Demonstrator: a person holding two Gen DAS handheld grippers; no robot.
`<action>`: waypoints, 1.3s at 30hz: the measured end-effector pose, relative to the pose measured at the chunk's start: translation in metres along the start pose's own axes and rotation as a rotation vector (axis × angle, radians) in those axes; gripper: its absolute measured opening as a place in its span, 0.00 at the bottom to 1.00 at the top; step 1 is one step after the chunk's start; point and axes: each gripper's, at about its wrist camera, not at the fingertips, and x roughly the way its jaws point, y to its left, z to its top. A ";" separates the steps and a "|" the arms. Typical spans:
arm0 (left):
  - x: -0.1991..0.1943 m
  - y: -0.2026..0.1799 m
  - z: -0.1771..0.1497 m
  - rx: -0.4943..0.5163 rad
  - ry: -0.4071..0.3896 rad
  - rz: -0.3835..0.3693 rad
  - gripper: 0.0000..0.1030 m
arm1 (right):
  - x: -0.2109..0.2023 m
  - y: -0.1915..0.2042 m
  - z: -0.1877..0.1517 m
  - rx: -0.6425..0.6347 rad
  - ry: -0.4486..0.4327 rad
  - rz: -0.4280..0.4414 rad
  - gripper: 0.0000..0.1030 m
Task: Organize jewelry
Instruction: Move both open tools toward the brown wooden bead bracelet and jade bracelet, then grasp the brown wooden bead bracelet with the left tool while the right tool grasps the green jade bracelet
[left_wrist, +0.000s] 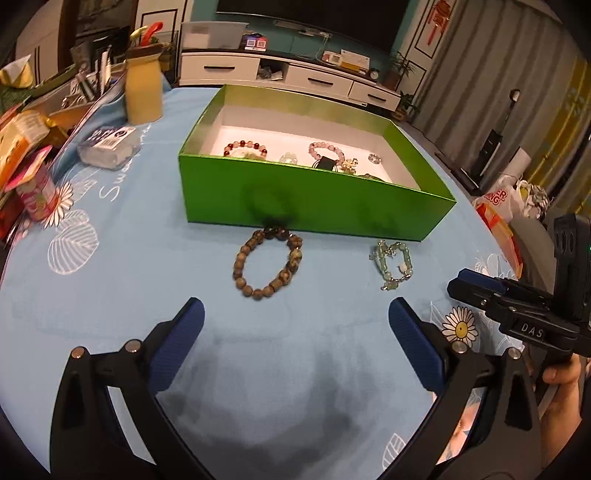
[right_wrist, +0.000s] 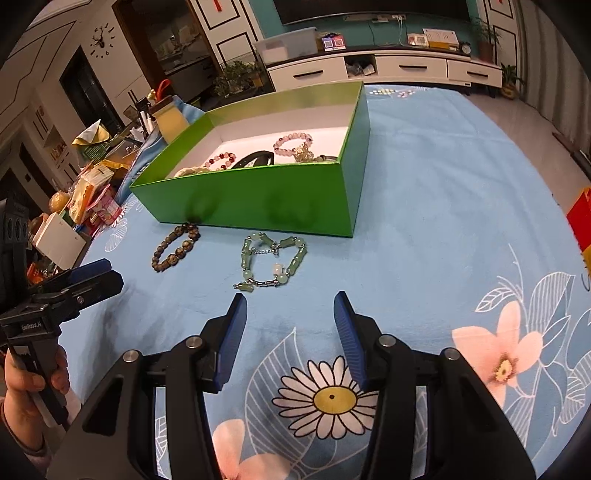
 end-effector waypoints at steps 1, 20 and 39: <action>0.002 -0.001 0.002 0.007 0.000 0.000 0.98 | 0.001 -0.001 0.000 0.002 0.001 0.001 0.48; 0.060 0.001 0.021 0.032 0.074 -0.036 0.48 | 0.014 -0.012 0.006 0.027 0.004 0.017 0.48; 0.057 0.016 0.020 -0.006 0.040 -0.066 0.10 | 0.033 -0.003 0.017 -0.016 0.017 0.008 0.48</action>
